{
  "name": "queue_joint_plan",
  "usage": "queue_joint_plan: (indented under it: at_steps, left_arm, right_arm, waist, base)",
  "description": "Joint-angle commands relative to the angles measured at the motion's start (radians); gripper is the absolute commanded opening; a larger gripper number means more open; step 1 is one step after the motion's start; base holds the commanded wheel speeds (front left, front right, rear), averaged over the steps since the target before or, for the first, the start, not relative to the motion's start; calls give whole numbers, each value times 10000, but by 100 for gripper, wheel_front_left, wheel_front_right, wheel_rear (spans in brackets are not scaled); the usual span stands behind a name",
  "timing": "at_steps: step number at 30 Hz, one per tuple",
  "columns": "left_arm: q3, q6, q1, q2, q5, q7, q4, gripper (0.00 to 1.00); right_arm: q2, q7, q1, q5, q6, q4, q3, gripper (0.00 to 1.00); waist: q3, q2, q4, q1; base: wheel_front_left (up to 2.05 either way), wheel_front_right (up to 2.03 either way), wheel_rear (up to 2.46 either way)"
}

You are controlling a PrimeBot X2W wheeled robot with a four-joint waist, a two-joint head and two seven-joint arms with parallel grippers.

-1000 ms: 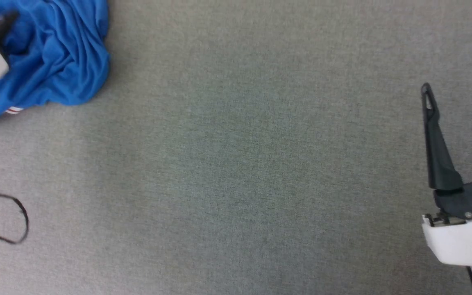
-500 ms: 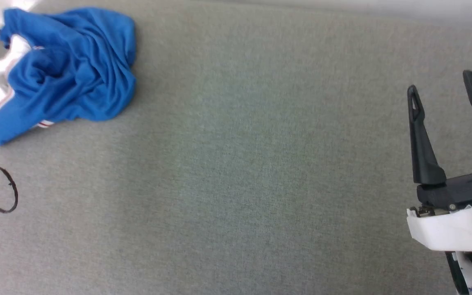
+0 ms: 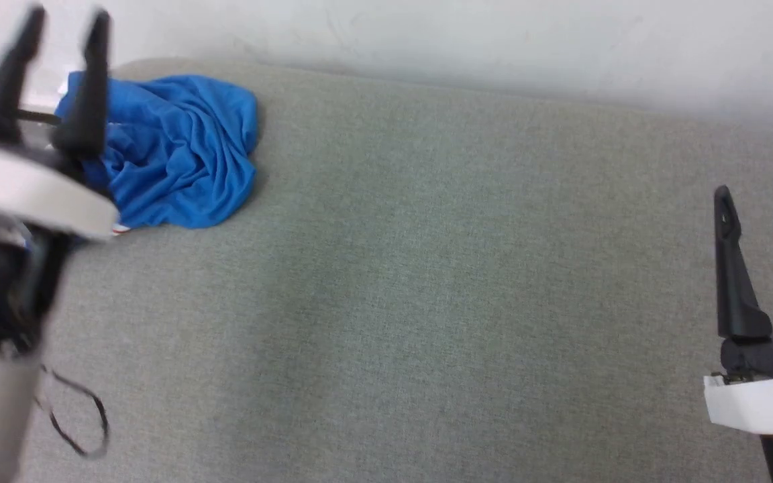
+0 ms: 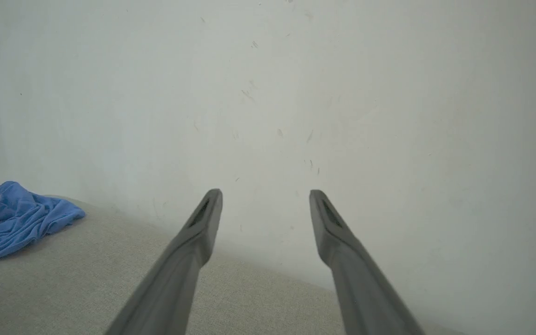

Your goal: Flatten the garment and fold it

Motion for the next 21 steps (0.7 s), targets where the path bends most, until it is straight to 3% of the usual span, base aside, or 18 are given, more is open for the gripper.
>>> queue_joint_plan:
  at_steps: [1,9,14,21]
  left_arm:
    - [-53,297,579,-142,212,-155,-591,100]
    - [-682,1807,3179,-473,1771,-971,-2818,100]
    - [-686,2905,4695,-1128,1973,-1464,-3304,100]
    - [-615,3261,5561,-1135,2036,-1610,-3547,100]
  right_arm:
    - [26,-61,162,98,-9,-55,-85,100]
    - [27,-284,514,527,-9,109,-234,100]
    - [27,-511,787,774,-9,320,-318,100]
    - [27,-595,971,817,-9,340,-463,100]
  waist:
    - [-125,0,-7,3]
    - [-377,0,-355,3]
    - [-504,0,-457,3]
    - [-516,0,-223,3]
  base:
    - [0,0,0]
    - [0,0,0]
    - [0,0,0]
    - [0,0,0]
